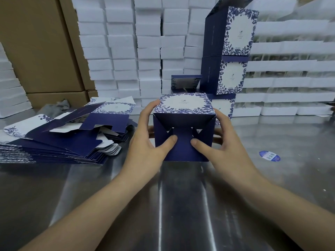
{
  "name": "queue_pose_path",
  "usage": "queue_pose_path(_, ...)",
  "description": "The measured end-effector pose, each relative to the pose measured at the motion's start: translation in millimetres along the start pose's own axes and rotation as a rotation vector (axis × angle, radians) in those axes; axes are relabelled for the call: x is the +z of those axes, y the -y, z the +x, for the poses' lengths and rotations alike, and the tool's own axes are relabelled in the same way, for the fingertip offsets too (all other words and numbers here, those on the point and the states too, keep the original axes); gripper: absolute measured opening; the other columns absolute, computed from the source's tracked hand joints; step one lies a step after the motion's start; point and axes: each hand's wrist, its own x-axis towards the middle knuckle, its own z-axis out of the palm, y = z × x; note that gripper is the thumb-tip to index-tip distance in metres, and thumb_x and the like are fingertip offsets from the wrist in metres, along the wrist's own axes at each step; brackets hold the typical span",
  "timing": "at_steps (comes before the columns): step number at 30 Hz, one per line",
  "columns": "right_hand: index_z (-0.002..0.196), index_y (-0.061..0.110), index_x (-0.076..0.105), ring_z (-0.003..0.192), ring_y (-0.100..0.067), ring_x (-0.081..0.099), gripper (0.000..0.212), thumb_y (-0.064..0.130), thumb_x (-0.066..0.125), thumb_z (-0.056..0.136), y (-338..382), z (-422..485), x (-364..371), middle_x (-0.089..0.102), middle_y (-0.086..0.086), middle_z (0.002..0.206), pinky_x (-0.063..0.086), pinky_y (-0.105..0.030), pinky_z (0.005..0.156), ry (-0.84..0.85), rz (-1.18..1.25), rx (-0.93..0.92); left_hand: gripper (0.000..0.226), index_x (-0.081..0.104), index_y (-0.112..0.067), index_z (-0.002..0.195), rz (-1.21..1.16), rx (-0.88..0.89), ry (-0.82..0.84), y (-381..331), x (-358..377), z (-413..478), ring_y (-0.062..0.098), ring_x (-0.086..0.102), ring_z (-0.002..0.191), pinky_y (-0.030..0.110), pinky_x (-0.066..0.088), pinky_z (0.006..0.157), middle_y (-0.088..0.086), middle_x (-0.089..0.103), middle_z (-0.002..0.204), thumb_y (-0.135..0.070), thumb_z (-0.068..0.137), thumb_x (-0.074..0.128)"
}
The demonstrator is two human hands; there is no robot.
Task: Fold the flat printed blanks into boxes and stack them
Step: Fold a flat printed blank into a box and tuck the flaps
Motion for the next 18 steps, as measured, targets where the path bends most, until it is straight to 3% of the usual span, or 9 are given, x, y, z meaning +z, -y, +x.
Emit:
queue_pose_path(3, 0.146, 0.062, 0.04, 0.121, 0.002, 0.061, 0.08, 0.031, 0.085, 0.088, 3, -2, 1, 0.063, 0.009, 0.135, 0.058, -0.015, 0.079, 0.011, 0.004, 0.004, 0.08, 0.041, -0.061, 0.145, -0.059, -0.009, 0.009, -1, -1, 1, 0.009, 0.065, 0.121, 0.031, 0.062, 0.093, -0.02, 0.066, 0.135, -0.019, 0.091, 0.082)
queue_pose_path(5, 0.146, 0.062, 0.04, 0.123, 0.002, 0.062, 0.075, 0.053, 0.082, 0.085, 9, -3, 2, 0.064, 0.013, 0.136, 0.059, -0.019, 0.085, 0.021, 0.027, 0.032, 0.066, 0.044, -0.06, 0.143, -0.132, -0.041, 0.022, -4, 0, 2, 0.008, 0.067, 0.118, 0.027, 0.061, 0.09, -0.021, 0.07, 0.126, -0.034, 0.092, 0.076)
queue_pose_path(7, 0.146, 0.06, 0.043, 0.124, 0.002, 0.063, 0.069, 0.074, 0.068, 0.083, 12, -3, 3, 0.065, 0.021, 0.135, 0.057, -0.033, 0.101, 0.025, 0.082, 0.085, 0.048, 0.049, -0.056, 0.14, -0.215, -0.096, 0.035, -7, 0, 2, 0.008, 0.069, 0.112, 0.03, 0.061, 0.087, -0.018, 0.072, 0.118, -0.049, 0.095, 0.063)
queue_pose_path(9, 0.143, 0.053, 0.052, 0.126, 0.001, 0.062, 0.062, 0.08, 0.054, 0.087, 14, -2, 1, 0.065, 0.028, 0.134, 0.047, -0.046, 0.114, 0.029, 0.094, 0.114, 0.038, 0.054, -0.052, 0.132, -0.245, -0.126, 0.04, -10, 0, 2, 0.016, 0.067, 0.119, 0.047, 0.058, 0.098, -0.011, 0.069, 0.124, -0.062, 0.095, 0.052)
queue_pose_path(11, 0.14, 0.043, 0.06, 0.128, -0.001, 0.062, 0.052, 0.064, 0.054, 0.093, 15, 0, 0, 0.068, 0.025, 0.133, 0.042, -0.048, 0.117, 0.021, 0.099, 0.108, 0.037, 0.056, -0.05, 0.119, -0.242, -0.113, 0.025, -14, 0, 0, 0.024, 0.06, 0.127, 0.055, 0.048, 0.107, -0.002, 0.064, 0.132, -0.071, 0.09, 0.046)
queue_pose_path(14, 0.143, 0.032, 0.053, 0.124, -0.007, 0.066, 0.058, 0.011, 0.061, 0.089, 17, 2, 0, 0.072, 0.011, 0.132, 0.05, -0.043, 0.113, 0.014, 0.075, 0.068, 0.032, 0.052, -0.049, 0.11, -0.264, -0.059, -0.064, -19, -2, 0, 0.023, 0.062, 0.121, 0.05, 0.047, 0.107, 0.005, 0.067, 0.124, -0.071, 0.086, 0.05)
queue_pose_path(16, 0.139, 0.038, 0.044, 0.121, -0.009, 0.067, 0.074, -0.013, 0.061, 0.088, 16, 1, 0, 0.071, 0.007, 0.129, 0.054, -0.038, 0.108, 0.003, -0.043, 0.001, 0.039, 0.049, -0.049, 0.118, -0.255, -0.029, -0.11, -18, -3, 1, 0.016, 0.064, 0.111, 0.043, 0.049, 0.105, -0.013, 0.068, 0.108, -0.069, 0.086, 0.056)
queue_pose_path(18, 0.136, 0.045, 0.039, 0.118, -0.009, 0.067, 0.085, -0.018, 0.064, 0.085, 11, 2, -2, 0.069, 0.007, 0.124, 0.055, -0.038, 0.105, -0.027, -0.152, -0.014, 0.051, 0.046, -0.048, 0.129, -0.206, -0.003, -0.106, -19, -3, 2, -0.001, 0.061, 0.095, 0.022, 0.048, 0.094, -0.03, 0.064, 0.089, -0.07, 0.084, 0.059)
